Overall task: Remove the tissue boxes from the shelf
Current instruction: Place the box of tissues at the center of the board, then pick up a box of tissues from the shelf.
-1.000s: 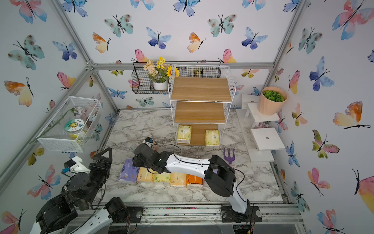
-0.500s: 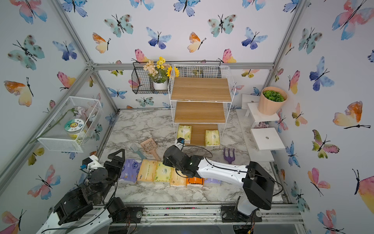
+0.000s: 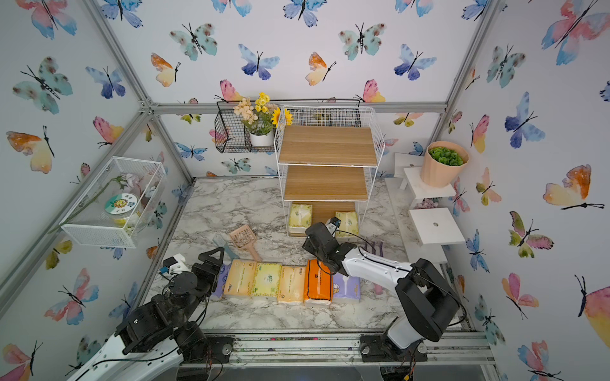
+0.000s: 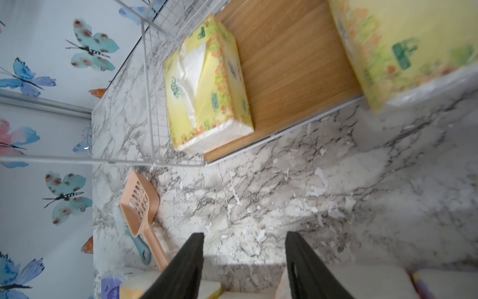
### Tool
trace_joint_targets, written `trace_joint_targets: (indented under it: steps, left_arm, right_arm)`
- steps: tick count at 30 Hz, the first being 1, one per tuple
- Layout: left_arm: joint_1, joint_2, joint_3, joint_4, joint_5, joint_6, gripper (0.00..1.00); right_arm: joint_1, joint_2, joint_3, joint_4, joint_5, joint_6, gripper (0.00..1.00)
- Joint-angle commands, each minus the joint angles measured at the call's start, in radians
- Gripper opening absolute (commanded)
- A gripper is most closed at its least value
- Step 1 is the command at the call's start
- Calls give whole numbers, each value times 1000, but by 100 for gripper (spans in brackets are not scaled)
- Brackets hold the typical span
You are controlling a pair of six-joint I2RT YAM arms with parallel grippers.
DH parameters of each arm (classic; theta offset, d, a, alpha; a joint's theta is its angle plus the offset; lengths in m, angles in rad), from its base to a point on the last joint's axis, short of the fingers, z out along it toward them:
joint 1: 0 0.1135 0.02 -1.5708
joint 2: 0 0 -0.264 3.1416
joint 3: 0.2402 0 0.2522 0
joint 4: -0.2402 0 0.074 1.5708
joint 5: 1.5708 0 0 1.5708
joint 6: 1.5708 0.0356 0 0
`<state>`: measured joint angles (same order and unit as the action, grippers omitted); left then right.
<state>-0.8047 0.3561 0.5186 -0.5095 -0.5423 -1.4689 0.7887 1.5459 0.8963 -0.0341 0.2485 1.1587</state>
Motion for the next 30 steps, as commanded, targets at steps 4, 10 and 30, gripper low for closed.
trace_joint_targets:
  steps: [4,10,30]
  left_arm:
    - [2,27,-22,86,67,-15,86]
    - [3,23,-37,102,64,-20,86]
    - [3,27,-61,125,91,-34,86]
  right_arm:
    - [-41,58,-20,175,-40,-11,58]
    - [-55,149,15,274,-34,3,57]
    - [-121,363,115,453,-60,-44,48]
